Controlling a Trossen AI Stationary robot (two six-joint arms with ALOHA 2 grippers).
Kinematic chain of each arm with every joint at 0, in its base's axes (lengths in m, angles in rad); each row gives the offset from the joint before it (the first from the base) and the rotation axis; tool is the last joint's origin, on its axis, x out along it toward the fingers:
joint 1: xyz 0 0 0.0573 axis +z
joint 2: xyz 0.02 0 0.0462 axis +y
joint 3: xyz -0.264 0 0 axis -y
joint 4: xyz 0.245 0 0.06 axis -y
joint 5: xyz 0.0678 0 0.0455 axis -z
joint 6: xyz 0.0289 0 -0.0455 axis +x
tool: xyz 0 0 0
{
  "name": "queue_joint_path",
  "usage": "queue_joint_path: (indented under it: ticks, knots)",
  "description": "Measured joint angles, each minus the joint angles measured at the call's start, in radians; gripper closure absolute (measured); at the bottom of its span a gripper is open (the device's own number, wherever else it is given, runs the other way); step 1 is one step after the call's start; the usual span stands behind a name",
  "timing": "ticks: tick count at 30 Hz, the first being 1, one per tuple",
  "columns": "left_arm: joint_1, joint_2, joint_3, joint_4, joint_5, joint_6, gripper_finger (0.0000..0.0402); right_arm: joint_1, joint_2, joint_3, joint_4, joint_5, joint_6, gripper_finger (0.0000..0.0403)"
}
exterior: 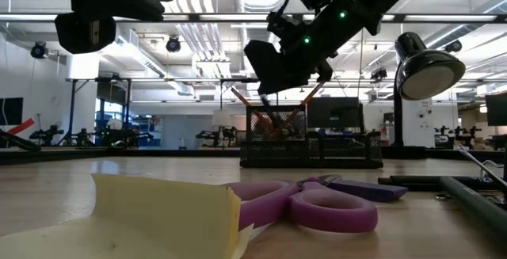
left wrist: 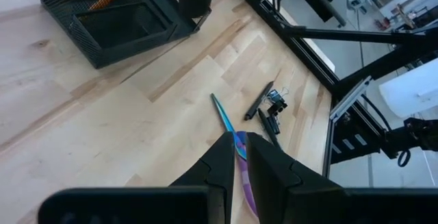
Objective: Pick and place office supplies into organizer
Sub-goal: Put the top black pen into the black desk organizer
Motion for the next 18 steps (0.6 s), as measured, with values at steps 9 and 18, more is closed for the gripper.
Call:
queue_joint_path:
  ticks: [9,18]
  knots:
    - [0.0,0.0,0.0,0.005,0.0,-0.008,0.0378,0.072,-0.044,0.053,-0.185,0.002,-0.008,0.028]
    - [0.0,0.0,0.0,0.015,0.001,-0.009,0.0378,0.263,-0.235,0.055,-0.701,-0.301,0.112,0.0251]
